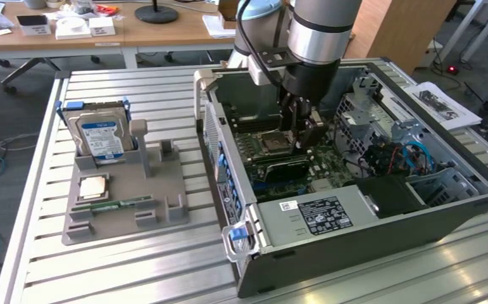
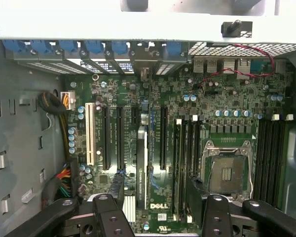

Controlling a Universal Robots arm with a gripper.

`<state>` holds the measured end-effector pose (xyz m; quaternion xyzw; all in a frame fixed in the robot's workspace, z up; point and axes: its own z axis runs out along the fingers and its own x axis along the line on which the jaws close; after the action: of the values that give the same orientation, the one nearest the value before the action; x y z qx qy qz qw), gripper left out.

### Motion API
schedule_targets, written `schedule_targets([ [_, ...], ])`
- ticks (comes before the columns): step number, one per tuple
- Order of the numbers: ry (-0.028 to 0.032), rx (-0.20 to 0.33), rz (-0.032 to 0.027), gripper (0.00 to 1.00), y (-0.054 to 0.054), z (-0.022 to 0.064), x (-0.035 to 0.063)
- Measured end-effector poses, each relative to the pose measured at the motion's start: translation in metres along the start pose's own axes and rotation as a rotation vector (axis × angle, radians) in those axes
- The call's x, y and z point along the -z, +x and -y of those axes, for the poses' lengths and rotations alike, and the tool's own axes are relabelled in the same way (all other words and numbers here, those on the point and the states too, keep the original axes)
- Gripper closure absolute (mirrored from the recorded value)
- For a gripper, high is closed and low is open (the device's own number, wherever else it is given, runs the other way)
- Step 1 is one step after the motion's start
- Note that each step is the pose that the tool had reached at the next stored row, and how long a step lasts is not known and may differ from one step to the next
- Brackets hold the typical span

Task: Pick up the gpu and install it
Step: 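Press down on the gpu until it lock into place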

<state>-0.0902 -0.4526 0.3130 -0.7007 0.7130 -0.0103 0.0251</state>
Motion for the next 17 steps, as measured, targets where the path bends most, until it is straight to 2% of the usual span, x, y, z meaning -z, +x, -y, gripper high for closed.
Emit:
schedule_targets([
  [7,0.0000,0.000,0.0000,0.38,0.0000,0.0000,0.0000],
  [9,0.0000,0.000,0.0000,0.51,0.0000,0.0000,0.0000],
  [10,0.0000,0.000,0.0000,0.51,0.0000,0.0000,0.0000],
  [13,0.0000,0.000,0.0000,0.68,0.0000,0.0000,0.0000],
  [14,0.0000,0.000,0.0000,0.68,0.0000,0.0000,0.0000],
  [15,0.0000,0.000,0.0000,0.74,0.0000,0.0000,0.0000],
  [16,0.0000,0.000,0.0000,0.74,0.0000,0.0000,0.0000],
  [17,0.0000,0.000,0.0000,0.80,0.0000,0.0000,0.0000],
])
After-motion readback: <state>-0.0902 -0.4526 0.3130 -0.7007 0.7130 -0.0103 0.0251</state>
